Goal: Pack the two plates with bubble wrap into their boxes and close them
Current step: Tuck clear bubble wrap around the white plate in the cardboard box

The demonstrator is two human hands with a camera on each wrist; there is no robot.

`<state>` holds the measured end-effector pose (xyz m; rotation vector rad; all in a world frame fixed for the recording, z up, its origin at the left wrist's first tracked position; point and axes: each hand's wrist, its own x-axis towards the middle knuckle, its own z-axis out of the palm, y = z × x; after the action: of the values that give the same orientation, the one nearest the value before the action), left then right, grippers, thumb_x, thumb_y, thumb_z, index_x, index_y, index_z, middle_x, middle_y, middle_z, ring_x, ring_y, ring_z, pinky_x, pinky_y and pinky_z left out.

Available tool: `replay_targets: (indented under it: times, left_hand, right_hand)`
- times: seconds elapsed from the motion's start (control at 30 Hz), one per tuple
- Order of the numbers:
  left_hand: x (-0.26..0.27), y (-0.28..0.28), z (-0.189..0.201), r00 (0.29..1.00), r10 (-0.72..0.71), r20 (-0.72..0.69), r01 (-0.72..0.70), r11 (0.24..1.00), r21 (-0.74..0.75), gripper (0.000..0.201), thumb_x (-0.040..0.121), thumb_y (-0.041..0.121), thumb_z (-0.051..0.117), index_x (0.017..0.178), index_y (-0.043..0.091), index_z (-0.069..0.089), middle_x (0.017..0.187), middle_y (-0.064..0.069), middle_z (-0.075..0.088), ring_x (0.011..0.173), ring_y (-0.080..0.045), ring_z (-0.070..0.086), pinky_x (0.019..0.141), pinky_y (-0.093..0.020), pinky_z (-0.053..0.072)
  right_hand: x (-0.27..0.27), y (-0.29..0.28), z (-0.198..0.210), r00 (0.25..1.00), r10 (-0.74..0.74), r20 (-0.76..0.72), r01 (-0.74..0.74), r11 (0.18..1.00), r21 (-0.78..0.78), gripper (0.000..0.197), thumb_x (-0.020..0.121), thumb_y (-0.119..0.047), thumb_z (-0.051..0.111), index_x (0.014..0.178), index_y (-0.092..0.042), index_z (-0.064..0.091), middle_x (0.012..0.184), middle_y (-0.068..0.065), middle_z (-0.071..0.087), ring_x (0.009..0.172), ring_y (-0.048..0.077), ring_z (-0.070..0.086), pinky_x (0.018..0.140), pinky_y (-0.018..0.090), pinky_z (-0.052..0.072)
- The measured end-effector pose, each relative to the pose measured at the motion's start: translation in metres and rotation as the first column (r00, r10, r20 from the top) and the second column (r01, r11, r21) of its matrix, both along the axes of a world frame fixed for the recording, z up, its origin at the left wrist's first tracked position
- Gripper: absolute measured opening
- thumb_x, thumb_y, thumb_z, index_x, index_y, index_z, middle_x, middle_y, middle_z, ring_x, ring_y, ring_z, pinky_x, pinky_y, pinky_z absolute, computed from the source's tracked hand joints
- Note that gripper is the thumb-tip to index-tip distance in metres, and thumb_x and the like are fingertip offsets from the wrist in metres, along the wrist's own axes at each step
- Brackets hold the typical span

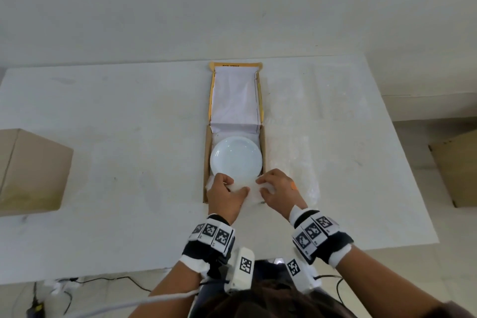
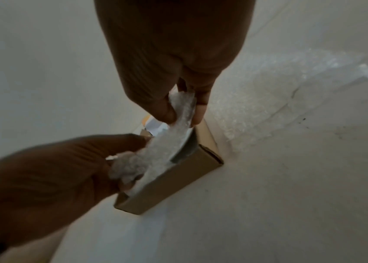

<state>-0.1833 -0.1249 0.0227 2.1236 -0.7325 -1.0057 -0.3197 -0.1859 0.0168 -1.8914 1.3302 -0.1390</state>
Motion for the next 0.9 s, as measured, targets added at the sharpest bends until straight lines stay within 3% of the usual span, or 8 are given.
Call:
replay_targets:
  times: [0.13,0.2,0.27,0.33,0.53,0.77,0.83,0.9]
  left_hand:
    - [0.007,-0.002,-0.006,1.000,0.000,-0.008,0.000,1.000,0.009,0.030,0.077,0.023,0.074,0.093,0.015,0.049,0.090,0.001,0.053,0.080,-0.013,0.049,0.057,-0.007,0.034]
    - [0.010,0.000,-0.007,0.999,-0.041,0.026,0.041,0.999,-0.003,0.027,0.077,0.021,0.072,0.091,0.013,0.050,0.090,-0.003,0.055,0.081,-0.016,0.051,0.061,-0.013,0.036]
    - [0.012,0.004,-0.008,0.984,-0.153,0.091,0.152,0.988,0.016,0.024,0.080,0.022,0.069,0.092,0.012,0.051,0.087,0.000,0.055,0.080,-0.017,0.051,0.066,-0.019,0.039]
    - [0.011,0.007,-0.009,0.933,-0.300,0.199,0.286,0.954,0.094,0.023,0.084,0.030,0.064,0.096,0.015,0.052,0.087,0.003,0.056,0.081,-0.017,0.054,0.066,-0.024,0.040]
    - [0.010,0.005,-0.011,0.788,-0.480,0.387,0.410,0.877,0.252,0.027,0.091,0.039,0.051,0.101,0.016,0.059,0.108,-0.001,0.050,0.105,-0.019,0.044,0.073,-0.028,0.044]
    - [0.012,0.004,-0.013,0.674,-0.612,0.414,0.513,0.791,0.333,0.034,0.096,0.040,0.040,0.098,0.015,0.062,0.106,-0.003,0.053,0.105,-0.019,0.045,0.070,-0.028,0.043]
    - [0.012,0.007,-0.012,0.634,-0.612,0.473,0.525,0.790,0.318,0.030,0.093,0.039,0.046,0.098,0.015,0.062,0.104,-0.003,0.054,0.102,-0.020,0.047,0.071,-0.030,0.045]
    - [0.010,0.008,-0.009,0.570,-0.589,0.573,0.566,0.787,0.245,0.021,0.082,0.035,0.065,0.087,0.015,0.066,0.090,-0.001,0.060,0.088,-0.021,0.055,0.067,-0.035,0.047]
  right_hand:
    - [0.007,-0.001,-0.013,0.996,0.063,-0.059,-0.071,0.987,-0.142,0.023,0.083,-0.002,0.060,0.105,-0.003,0.068,0.114,0.008,0.058,0.097,0.023,0.061,0.081,0.017,0.043]
    - [0.010,-0.001,-0.018,0.989,0.135,-0.067,-0.148,0.954,-0.262,0.021,0.071,0.003,0.069,0.091,-0.003,0.071,0.100,0.009,0.064,0.085,0.026,0.066,0.072,0.024,0.053]
    - [0.010,0.000,-0.021,0.963,0.232,-0.137,-0.267,0.891,-0.368,0.025,0.055,0.004,0.079,0.077,-0.006,0.072,0.083,0.007,0.066,0.071,0.025,0.066,0.060,0.028,0.055]
    - [0.012,0.000,-0.020,0.917,0.300,-0.262,-0.388,0.821,-0.418,0.024,0.049,-0.002,0.082,0.068,-0.012,0.071,0.075,0.002,0.065,0.065,0.022,0.063,0.057,0.027,0.052]
    - [0.014,-0.003,-0.018,0.814,0.313,-0.489,-0.526,0.755,-0.392,0.016,0.050,-0.018,0.080,0.060,-0.017,0.067,0.074,0.002,0.059,0.069,0.023,0.055,0.059,0.029,0.041]
    - [0.022,-0.007,-0.009,0.705,0.337,-0.624,-0.634,0.694,-0.341,0.018,0.054,-0.019,0.077,0.049,-0.017,0.060,0.069,0.001,0.052,0.068,0.023,0.051,0.059,0.030,0.038]
    - [0.022,-0.008,-0.007,0.673,0.355,-0.649,-0.667,0.670,-0.326,0.021,0.055,-0.023,0.078,0.047,-0.017,0.059,0.069,0.000,0.051,0.069,0.022,0.050,0.060,0.030,0.038]
    - [0.022,-0.009,-0.006,0.651,0.370,-0.663,-0.691,0.650,-0.317,0.023,0.055,-0.025,0.079,0.047,-0.017,0.059,0.069,0.000,0.051,0.069,0.022,0.051,0.060,0.030,0.039]
